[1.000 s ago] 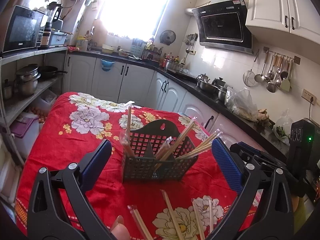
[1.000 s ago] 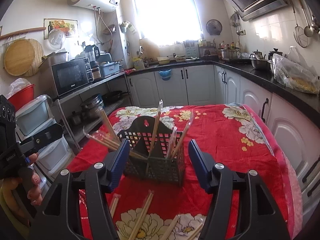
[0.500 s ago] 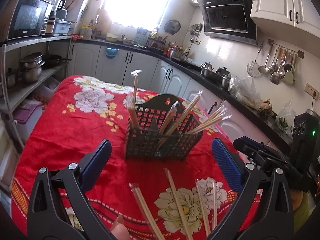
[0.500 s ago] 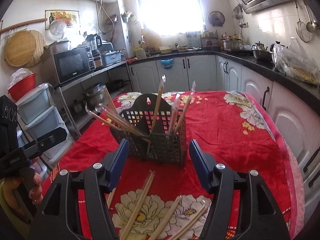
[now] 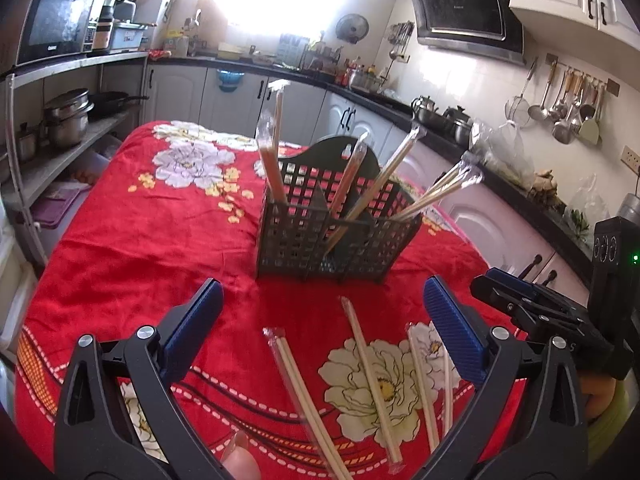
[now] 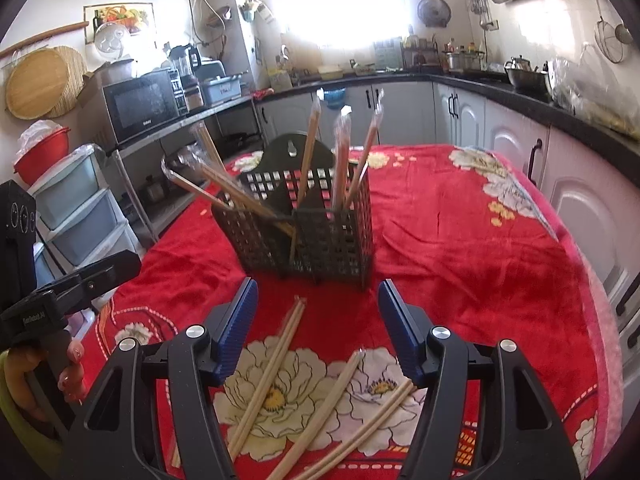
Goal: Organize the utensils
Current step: 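Withdraw both tools and lower them onto the remaining wrapped chopsticks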
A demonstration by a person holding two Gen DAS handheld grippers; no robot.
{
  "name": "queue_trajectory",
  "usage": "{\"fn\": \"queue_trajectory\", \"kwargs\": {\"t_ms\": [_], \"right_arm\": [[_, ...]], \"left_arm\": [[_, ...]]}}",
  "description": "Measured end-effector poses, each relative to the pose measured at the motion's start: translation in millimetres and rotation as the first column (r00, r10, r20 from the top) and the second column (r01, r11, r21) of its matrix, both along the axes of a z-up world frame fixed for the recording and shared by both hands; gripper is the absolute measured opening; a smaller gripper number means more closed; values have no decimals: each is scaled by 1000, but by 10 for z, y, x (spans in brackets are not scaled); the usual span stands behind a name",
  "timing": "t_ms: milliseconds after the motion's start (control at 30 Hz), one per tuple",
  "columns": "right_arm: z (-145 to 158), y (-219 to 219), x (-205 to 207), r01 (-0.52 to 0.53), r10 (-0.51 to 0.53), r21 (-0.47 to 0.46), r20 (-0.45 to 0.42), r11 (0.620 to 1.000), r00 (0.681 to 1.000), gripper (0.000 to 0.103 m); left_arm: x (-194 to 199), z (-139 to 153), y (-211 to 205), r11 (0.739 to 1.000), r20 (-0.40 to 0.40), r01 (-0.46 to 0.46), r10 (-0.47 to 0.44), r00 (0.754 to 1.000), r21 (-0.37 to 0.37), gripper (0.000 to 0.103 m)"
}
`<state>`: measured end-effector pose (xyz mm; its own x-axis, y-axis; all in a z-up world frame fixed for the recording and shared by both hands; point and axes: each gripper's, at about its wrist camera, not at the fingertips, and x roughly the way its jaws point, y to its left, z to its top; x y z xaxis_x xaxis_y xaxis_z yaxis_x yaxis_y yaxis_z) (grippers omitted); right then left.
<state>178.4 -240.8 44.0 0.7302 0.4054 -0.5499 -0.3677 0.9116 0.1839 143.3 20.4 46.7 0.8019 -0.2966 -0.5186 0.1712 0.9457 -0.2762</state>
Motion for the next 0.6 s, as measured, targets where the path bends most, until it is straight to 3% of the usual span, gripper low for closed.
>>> {"fn": "queue_trajectory", "kwargs": {"t_ms": [600], "right_arm": [[-453, 15, 114, -27, 20, -42, -150, 999, 988, 60]], "left_arm": [[198, -635, -15, 999, -191, 35, -42, 981, -41, 92]]}}
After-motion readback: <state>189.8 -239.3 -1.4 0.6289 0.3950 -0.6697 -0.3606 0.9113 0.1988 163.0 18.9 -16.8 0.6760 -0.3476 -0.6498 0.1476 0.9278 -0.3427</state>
